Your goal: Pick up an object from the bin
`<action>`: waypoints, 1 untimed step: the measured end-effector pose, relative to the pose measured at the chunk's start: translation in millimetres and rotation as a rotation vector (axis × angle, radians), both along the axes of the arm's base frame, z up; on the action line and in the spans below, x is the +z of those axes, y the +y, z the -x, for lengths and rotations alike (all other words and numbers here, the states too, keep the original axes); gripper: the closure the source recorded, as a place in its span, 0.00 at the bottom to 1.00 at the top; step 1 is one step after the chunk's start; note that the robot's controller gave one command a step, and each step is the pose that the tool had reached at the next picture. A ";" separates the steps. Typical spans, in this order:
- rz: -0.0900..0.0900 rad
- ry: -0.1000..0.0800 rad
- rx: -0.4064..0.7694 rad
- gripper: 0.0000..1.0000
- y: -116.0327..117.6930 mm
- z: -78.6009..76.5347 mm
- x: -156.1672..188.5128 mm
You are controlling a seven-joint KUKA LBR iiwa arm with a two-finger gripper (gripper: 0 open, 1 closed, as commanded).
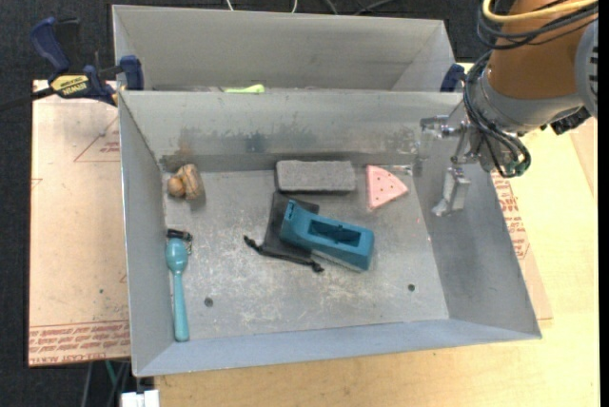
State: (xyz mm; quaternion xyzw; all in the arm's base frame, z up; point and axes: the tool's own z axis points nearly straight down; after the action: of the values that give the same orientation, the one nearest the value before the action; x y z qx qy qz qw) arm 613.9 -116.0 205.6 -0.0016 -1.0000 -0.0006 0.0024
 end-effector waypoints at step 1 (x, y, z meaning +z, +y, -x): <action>0.001 -0.007 0.002 0.00 0.4 -1.6 4.6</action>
Offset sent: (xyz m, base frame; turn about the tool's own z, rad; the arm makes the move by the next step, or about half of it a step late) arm -0.0152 0.0533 -0.1279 -0.0838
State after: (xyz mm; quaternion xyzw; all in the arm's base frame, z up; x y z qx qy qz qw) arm 615.5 -115.7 210.2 -0.0005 -1.0000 0.0000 -0.0010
